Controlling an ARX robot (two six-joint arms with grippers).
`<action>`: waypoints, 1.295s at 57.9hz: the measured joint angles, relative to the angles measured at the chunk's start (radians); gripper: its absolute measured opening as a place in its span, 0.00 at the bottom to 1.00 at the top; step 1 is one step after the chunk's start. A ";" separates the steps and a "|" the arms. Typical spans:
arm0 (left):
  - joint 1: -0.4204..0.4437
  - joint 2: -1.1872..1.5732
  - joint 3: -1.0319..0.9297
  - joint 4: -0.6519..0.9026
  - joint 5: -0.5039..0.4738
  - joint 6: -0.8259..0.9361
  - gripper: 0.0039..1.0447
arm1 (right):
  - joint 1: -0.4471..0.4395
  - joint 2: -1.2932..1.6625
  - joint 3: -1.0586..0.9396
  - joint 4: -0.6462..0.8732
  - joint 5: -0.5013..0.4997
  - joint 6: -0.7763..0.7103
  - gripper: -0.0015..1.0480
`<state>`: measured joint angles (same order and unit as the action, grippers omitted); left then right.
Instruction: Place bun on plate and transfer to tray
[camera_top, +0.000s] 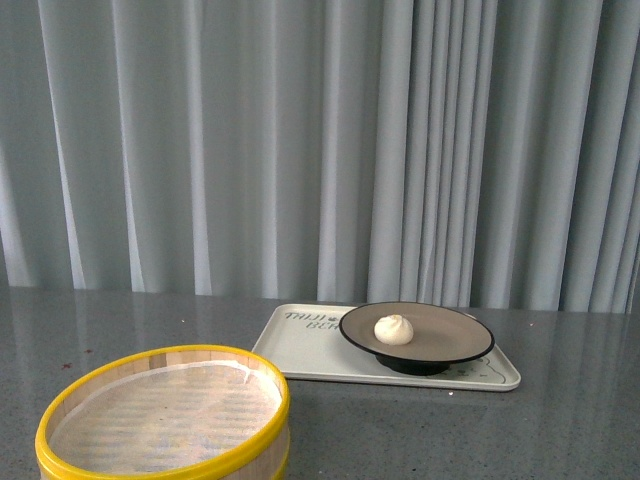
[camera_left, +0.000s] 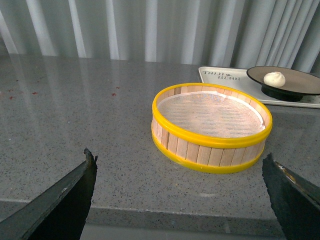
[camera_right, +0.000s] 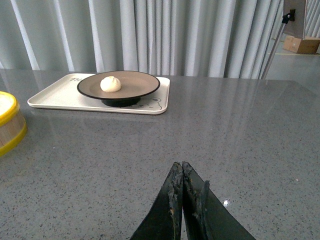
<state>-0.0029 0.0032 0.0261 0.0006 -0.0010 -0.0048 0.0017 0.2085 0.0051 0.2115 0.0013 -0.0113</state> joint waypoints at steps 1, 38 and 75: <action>0.000 0.000 0.000 0.000 0.000 0.000 0.94 | 0.000 -0.005 0.000 -0.005 0.000 0.000 0.02; 0.000 0.000 0.000 0.000 0.000 0.000 0.94 | 0.000 -0.204 0.000 -0.211 -0.002 0.000 0.32; 0.000 0.000 0.000 0.000 0.000 0.000 0.94 | 0.000 -0.204 0.000 -0.211 -0.002 0.001 0.92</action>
<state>-0.0029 0.0032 0.0261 0.0006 -0.0010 -0.0048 0.0017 0.0044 0.0055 0.0006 -0.0010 -0.0105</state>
